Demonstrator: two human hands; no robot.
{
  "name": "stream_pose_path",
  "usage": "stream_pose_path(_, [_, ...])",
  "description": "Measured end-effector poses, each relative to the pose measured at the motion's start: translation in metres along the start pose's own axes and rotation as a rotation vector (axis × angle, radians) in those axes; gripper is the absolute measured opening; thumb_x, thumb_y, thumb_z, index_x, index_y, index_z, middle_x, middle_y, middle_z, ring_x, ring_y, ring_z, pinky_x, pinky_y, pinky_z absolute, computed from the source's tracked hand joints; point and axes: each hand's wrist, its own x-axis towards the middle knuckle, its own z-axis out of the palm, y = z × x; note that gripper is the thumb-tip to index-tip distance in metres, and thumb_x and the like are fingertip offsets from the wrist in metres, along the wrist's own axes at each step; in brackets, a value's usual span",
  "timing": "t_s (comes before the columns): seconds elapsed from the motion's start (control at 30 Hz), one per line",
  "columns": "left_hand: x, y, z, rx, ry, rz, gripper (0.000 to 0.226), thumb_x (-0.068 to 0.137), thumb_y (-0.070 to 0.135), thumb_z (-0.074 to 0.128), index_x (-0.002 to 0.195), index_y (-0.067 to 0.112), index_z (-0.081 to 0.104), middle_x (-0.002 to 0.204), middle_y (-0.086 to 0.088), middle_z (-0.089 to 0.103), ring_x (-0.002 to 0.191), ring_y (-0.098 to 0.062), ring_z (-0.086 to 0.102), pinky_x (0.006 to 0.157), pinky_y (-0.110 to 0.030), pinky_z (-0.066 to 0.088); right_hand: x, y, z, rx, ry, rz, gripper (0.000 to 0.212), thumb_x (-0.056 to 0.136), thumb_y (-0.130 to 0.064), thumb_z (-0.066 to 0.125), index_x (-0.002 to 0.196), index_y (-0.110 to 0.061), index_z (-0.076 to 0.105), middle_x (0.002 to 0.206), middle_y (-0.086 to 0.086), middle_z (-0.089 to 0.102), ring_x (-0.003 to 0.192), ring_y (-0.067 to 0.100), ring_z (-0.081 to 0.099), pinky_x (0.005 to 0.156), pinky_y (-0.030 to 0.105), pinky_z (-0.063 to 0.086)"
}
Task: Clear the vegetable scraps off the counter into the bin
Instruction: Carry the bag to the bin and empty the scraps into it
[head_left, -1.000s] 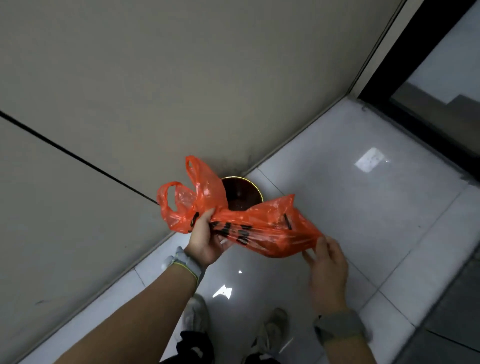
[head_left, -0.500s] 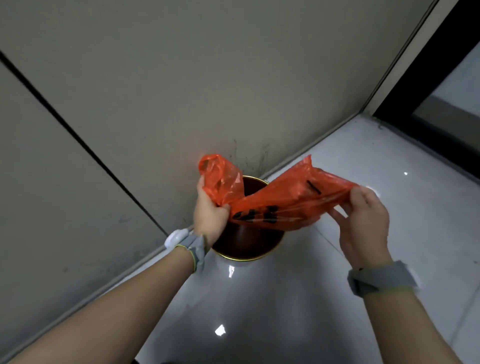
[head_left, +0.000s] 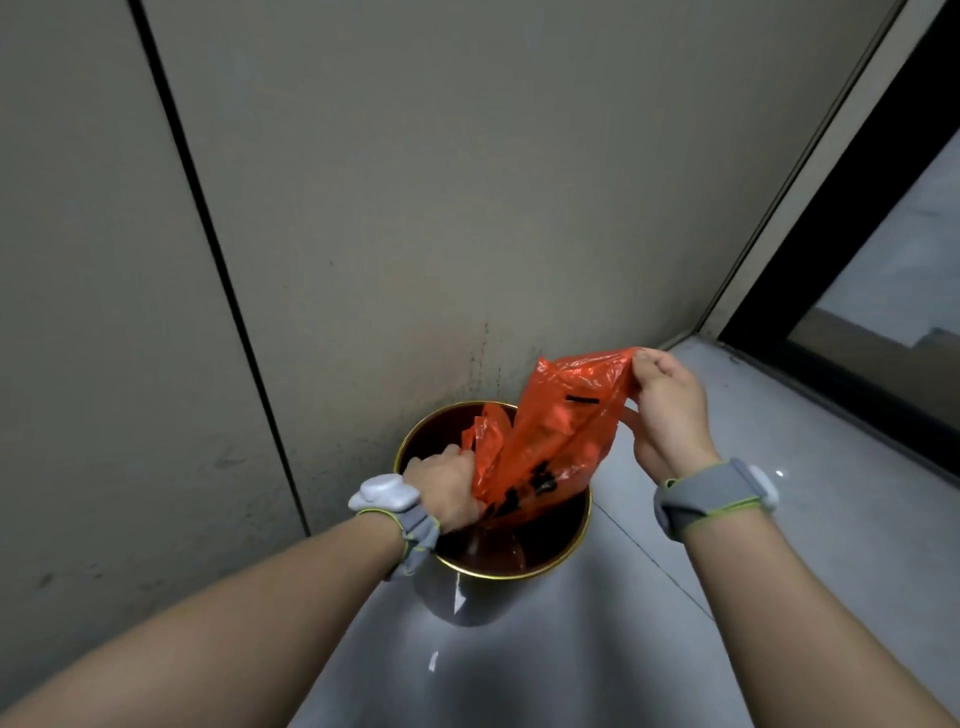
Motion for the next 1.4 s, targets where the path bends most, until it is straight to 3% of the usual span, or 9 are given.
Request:
stream_pose_path(0.23, [0.007, -0.005, 0.006, 0.052, 0.142, 0.066, 0.104, 0.070, 0.056, 0.072, 0.152, 0.032, 0.013, 0.143, -0.009, 0.024, 0.125, -0.032, 0.042, 0.100, -0.050, 0.039, -0.005, -0.012, -0.004, 0.073, 0.020, 0.010, 0.026, 0.104, -0.016, 0.046, 0.081, -0.016, 0.058, 0.066, 0.003, 0.052, 0.056, 0.014, 0.047, 0.055, 0.029, 0.040])
stream_pose_path(0.37, [0.006, 0.001, 0.006, 0.179, 0.010, 0.103, 0.070, 0.078, 0.059, 0.065, 0.140, 0.036, 0.042, 0.139, -0.002, 0.035, 0.128, -0.027, 0.039, 0.104, -0.050, 0.034, -0.009, -0.015, 0.000, 0.084, 0.023, 0.015, 0.026, 0.103, -0.016, 0.047, 0.080, -0.017, 0.059, 0.065, 0.002, 0.053, 0.054, 0.014, 0.050, 0.052, 0.027, 0.042])
stream_pose_path(0.5, [0.008, -0.003, 0.002, 0.144, 0.005, 0.083, 0.051, 0.086, 0.045, 0.057, 0.134, 0.030, 0.050, 0.143, -0.003, 0.036, 0.130, -0.029, 0.040, 0.107, -0.050, 0.032, -0.012, -0.013, 0.001, 0.009, -0.020, -0.055, 0.027, 0.102, -0.017, 0.049, 0.078, -0.018, 0.062, 0.064, -0.001, 0.057, 0.053, 0.011, 0.051, 0.053, 0.027, 0.044])
stream_pose_path(0.73, [0.009, 0.006, -0.027, -0.132, 0.073, 0.014, 0.046, 0.088, 0.031, 0.054, 0.134, 0.032, 0.055, 0.156, 0.001, 0.031, 0.145, -0.023, 0.024, 0.116, -0.050, 0.024, -0.012, -0.018, 0.001, 0.040, -0.027, -0.082, 0.026, 0.102, -0.016, 0.050, 0.081, -0.017, 0.063, 0.065, -0.001, 0.060, 0.053, 0.010, 0.054, 0.049, 0.024, 0.043])
stream_pose_path(0.9, [0.006, 0.023, -0.056, -0.525, 0.209, 0.042, 0.067, 0.067, 0.034, 0.046, 0.134, 0.032, 0.055, 0.144, 0.001, 0.049, 0.131, -0.024, 0.048, 0.109, -0.044, 0.039, -0.010, -0.016, 0.000, 0.041, -0.036, -0.091, 0.024, 0.102, -0.017, 0.050, 0.082, -0.017, 0.064, 0.065, 0.000, 0.060, 0.053, 0.012, 0.052, 0.048, 0.024, 0.041])
stream_pose_path(1.07, [-0.005, 0.045, -0.082, -0.910, 0.453, 0.250, 0.066, 0.076, 0.048, 0.041, 0.132, 0.019, 0.062, 0.134, 0.004, 0.062, 0.124, -0.006, 0.053, 0.108, -0.025, 0.038, -0.010, -0.015, 0.001, 0.040, -0.033, -0.092, 0.024, 0.102, -0.017, 0.050, 0.083, -0.017, 0.064, 0.063, -0.001, 0.058, 0.044, 0.008, 0.048, 0.042, 0.020, 0.037])
stream_pose_path(1.2, [-0.006, 0.055, -0.084, -0.969, 0.537, 0.223, 0.050, 0.081, 0.058, 0.058, 0.115, 0.022, 0.072, 0.110, 0.011, 0.072, 0.106, -0.002, 0.063, 0.102, -0.029, 0.046, -0.009, -0.016, 0.003, 0.031, -0.023, -0.111, 0.024, 0.102, -0.018, 0.051, 0.082, -0.018, 0.065, 0.067, 0.000, 0.061, 0.054, 0.012, 0.053, 0.048, 0.023, 0.042])
stream_pose_path(1.3, [-0.006, 0.056, -0.084, -0.915, 0.651, 0.243, 0.023, 0.091, 0.038, 0.063, 0.090, 0.019, 0.076, 0.085, 0.011, 0.074, 0.085, -0.003, 0.066, 0.087, -0.030, 0.052, -0.011, -0.017, 0.006, 0.013, -0.027, -0.141, 0.024, 0.101, -0.018, 0.052, 0.082, -0.018, 0.066, 0.068, -0.001, 0.062, 0.059, 0.014, 0.054, 0.054, 0.027, 0.044])
stream_pose_path(1.4, [-0.005, 0.056, -0.089, -0.893, 0.761, 0.255, 0.024, 0.096, 0.028, 0.058, 0.079, 0.016, 0.068, 0.069, 0.007, 0.065, 0.069, -0.008, 0.057, 0.073, -0.032, 0.047, -0.012, -0.016, 0.008, -0.044, -0.031, -0.177, 0.025, 0.101, -0.021, 0.053, 0.081, -0.021, 0.067, 0.067, -0.003, 0.063, 0.061, 0.018, 0.055, 0.053, 0.030, 0.044])
